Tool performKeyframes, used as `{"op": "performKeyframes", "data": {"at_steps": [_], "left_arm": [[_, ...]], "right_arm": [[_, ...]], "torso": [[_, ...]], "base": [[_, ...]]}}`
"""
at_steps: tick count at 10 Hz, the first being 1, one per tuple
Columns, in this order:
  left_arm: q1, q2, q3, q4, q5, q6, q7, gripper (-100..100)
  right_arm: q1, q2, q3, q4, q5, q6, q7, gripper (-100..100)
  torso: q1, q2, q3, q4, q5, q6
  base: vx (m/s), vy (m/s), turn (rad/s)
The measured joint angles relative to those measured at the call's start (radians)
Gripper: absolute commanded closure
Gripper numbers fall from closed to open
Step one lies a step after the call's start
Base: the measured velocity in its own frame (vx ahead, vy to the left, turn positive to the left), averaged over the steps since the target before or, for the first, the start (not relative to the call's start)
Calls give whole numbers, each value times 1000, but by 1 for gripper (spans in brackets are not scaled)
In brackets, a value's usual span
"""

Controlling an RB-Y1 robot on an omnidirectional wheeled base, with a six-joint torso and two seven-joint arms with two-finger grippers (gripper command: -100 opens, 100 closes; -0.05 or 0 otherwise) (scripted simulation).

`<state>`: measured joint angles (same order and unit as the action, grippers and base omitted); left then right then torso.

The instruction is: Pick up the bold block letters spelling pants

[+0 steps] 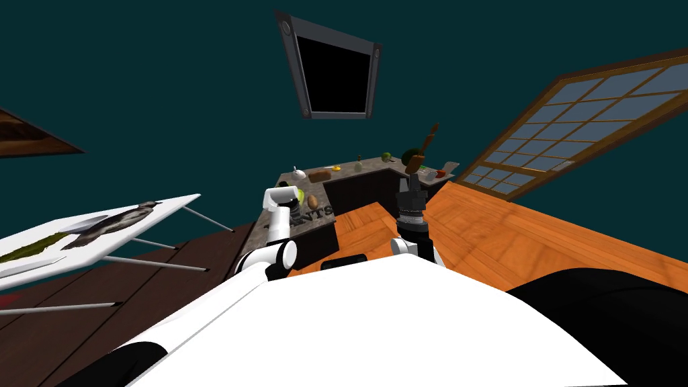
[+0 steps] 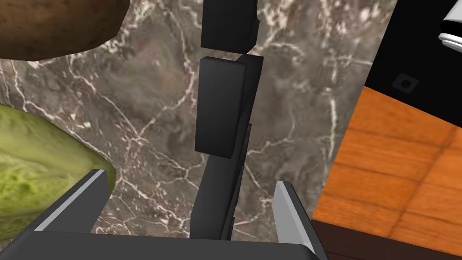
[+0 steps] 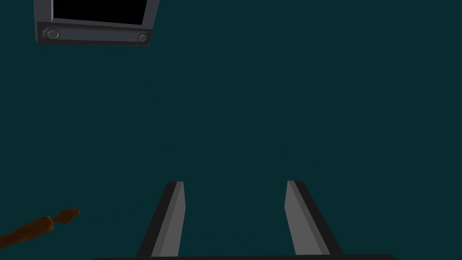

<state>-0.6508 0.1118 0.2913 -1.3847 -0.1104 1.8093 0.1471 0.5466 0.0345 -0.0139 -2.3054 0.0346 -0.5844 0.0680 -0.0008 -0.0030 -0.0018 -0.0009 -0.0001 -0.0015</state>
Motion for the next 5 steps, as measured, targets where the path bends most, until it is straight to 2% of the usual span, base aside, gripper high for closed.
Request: {"op": "performKeyframes", "data": {"at_steps": [3, 5], "left_arm": [[-15, -11, 9, 19, 6, 74, -2, -100], [-41, -19, 14, 50, 8, 128, 1, -100]], "right_arm": [[0, 0, 0, 0, 0, 0, 0, 0], [0, 0, 0, 0, 0, 0, 0, 0]], "torso": [[0, 0, 0, 0, 0, 0], [1, 0, 0, 0, 0, 0]], "base": [[44, -1, -37], [38, -5, -16]]}}
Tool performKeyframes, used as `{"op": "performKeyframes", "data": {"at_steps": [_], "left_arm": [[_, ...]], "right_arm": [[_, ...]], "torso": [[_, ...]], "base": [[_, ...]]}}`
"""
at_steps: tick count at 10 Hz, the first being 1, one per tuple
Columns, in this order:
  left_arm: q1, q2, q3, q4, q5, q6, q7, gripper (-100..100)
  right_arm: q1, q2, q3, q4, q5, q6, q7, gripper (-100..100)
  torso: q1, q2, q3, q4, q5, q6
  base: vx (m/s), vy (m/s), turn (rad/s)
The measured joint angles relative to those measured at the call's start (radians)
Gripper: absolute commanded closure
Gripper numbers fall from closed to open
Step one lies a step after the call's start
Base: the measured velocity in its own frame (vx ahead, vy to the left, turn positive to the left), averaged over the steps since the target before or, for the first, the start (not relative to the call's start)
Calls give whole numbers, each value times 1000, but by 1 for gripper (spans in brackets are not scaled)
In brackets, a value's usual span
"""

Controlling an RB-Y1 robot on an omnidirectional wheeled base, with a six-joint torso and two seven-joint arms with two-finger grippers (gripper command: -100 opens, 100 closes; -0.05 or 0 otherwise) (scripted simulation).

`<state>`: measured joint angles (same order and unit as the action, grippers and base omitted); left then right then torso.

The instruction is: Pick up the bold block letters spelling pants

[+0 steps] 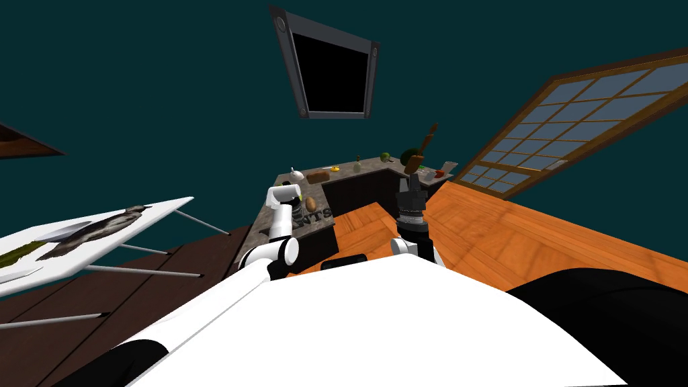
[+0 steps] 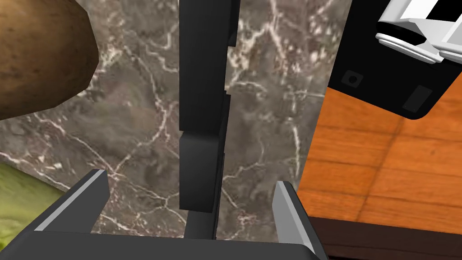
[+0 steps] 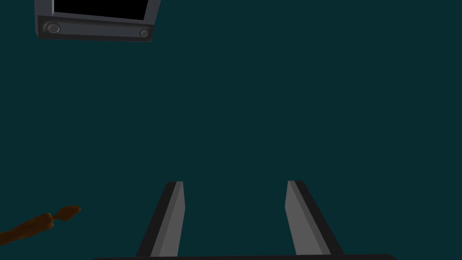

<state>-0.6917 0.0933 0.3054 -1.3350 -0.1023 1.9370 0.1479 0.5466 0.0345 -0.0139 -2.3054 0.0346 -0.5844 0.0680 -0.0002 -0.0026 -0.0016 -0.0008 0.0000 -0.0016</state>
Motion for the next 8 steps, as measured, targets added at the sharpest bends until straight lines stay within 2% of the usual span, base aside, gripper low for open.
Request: {"op": "performKeyframes", "data": {"at_steps": [2, 3, 4, 8], "left_arm": [[-4, -7, 3, 8, 3, 49, -1, -100], [-4, -7, 4, 9, 3, 53, -1, 0], [-4, -7, 4, 9, 3, 53, -1, -100], [21, -12, -2, 49, 7, -12, -1, -100]], "right_arm": [[0, 0, 0, 0, 0, 0, 0, 0], [0, 0, 0, 0, 0, 0, 0, 0], [0, 0, 0, 0, 0, 0, 0, 0], [0, 0, 0, 0, 0, 0, 0, 0]], "torso": [[0, 1, 0, 0, 0, 0], [0, 2, 1, 0, 0, 0], [0, 2, 1, 1, 0, 0], [1, 2, 1, -1, 1, 0]], "base": [[25, -8, -14], [0, 0, 0], [4, -3, 11], [1, -1, 3]]}}
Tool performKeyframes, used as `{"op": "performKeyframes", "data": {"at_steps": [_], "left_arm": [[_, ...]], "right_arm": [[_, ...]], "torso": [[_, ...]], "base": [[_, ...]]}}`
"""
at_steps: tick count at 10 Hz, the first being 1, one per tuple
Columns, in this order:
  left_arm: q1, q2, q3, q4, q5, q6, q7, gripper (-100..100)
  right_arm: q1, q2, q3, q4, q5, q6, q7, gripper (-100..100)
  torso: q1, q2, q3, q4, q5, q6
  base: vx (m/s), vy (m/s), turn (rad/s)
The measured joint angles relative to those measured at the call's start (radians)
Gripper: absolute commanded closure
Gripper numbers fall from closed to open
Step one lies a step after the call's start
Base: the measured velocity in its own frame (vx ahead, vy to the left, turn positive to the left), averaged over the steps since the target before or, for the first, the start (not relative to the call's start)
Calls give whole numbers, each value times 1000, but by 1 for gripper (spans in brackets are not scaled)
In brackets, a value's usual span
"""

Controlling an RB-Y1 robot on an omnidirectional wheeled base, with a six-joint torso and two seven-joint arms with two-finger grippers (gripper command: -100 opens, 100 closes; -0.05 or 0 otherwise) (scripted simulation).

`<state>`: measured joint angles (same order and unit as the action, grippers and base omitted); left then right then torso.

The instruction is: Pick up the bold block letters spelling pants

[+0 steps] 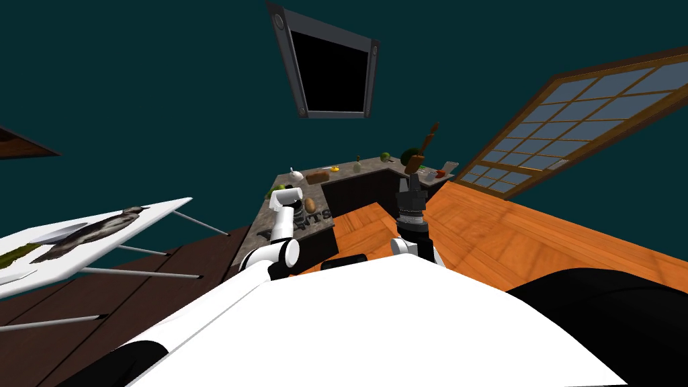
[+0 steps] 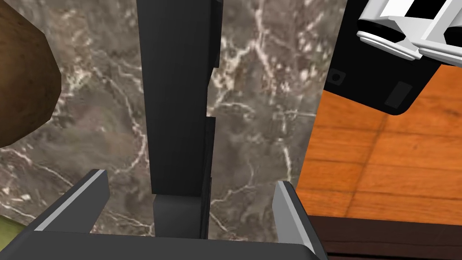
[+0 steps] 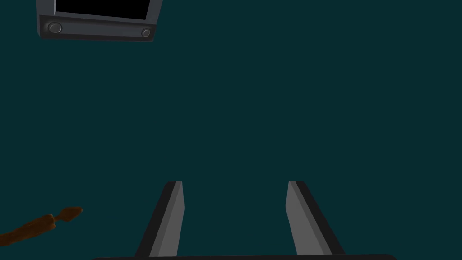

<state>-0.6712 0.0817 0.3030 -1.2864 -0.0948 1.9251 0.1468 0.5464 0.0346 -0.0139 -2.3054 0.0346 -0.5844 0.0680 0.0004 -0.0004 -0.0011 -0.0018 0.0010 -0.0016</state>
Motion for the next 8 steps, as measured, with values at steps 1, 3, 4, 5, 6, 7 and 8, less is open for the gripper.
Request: {"op": "performKeyframes", "data": {"at_steps": [1, 3, 4, 5, 6, 7, 8], "left_arm": [[0, 0, 0, 1, 0, -4, 0, 100], [1, 0, 0, 2, 0, -2, 0, 100], [1, 0, 0, 2, 0, -2, 0, 100], [1, 0, 0, 2, 0, -1, 0, 100], [1, 0, 0, 2, 0, -2, 0, 0], [1, 0, 0, 2, 0, -2, 0, 100], [-5, 3, 2, -9, 0, 12, -2, 100]], "right_arm": [[0, 0, 0, 0, 0, 0, 0, 0], [0, 0, 0, 0, 0, 0, 0, 0], [0, 0, 0, 0, 0, 0, 0, 0], [0, 0, 0, 0, 0, 0, 0, 0], [0, 0, 0, 0, 0, 0, 0, 0], [0, 0, 0, 0, 0, 0, 0, 0], [0, 0, 0, 0, 0, 0, 0, 0]], "torso": [[1, -1, -1, -1, 0, 0], [1, -2, -2, -1, 1, 0], [2, -2, -2, -1, 1, 0], [2, -3, -2, -1, 1, 0], [2, -3, -2, -1, 1, 0], [2, -3, -2, -1, 1, 0], [2, -3, -2, -1, 1, 0]], "base": [[0, 0, 0], [0, 0, 0], [0, 0, 0], [0, 0, 0], [0, 0, 0], [-2, 3, -16], [-2, 7, -16]]}}
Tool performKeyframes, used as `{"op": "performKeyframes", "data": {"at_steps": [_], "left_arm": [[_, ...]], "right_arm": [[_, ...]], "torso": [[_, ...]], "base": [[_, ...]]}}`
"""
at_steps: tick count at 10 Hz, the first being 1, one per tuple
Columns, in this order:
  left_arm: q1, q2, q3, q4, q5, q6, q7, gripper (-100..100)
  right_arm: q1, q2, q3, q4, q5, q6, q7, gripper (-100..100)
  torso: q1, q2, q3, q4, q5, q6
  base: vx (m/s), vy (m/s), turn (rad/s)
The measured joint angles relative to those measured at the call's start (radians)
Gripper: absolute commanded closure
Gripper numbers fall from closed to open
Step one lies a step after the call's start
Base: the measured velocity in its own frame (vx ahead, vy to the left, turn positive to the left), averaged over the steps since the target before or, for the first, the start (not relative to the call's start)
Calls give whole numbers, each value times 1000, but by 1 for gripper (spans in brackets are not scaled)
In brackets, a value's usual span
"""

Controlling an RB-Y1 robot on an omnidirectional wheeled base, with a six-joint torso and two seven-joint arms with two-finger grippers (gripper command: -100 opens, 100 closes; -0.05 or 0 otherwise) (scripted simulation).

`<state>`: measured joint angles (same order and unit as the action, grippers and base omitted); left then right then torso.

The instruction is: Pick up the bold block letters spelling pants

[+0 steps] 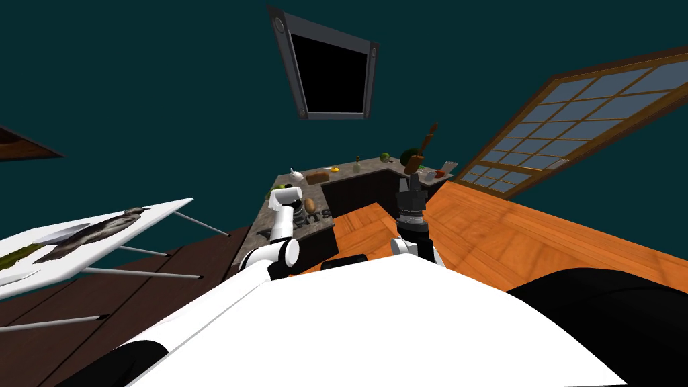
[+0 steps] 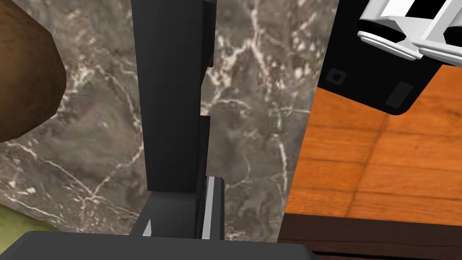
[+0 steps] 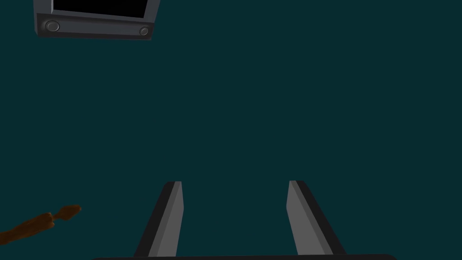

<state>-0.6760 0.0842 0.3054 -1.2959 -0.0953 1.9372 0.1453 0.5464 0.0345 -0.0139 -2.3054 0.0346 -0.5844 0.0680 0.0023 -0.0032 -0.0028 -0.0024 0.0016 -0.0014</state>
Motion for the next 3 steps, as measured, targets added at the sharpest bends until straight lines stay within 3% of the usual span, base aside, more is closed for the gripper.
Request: {"op": "performKeyframes", "data": {"at_steps": [2, 3], "left_arm": [[-15, 4, 3, -18, -2, 33, -1, 100], [-16, 4, 3, -20, -2, 36, 0, 0]], "right_arm": [[0, 0, 0, 0, 0, 0, 0, 0], [0, 0, 0, 0, 0, 0, 0, 0]], "torso": [[0, 0, 0, 0, 0, 0], [0, 0, -1, -1, 0, 0]], "base": [[-1, 3, -3], [0, 0, 0]]}}
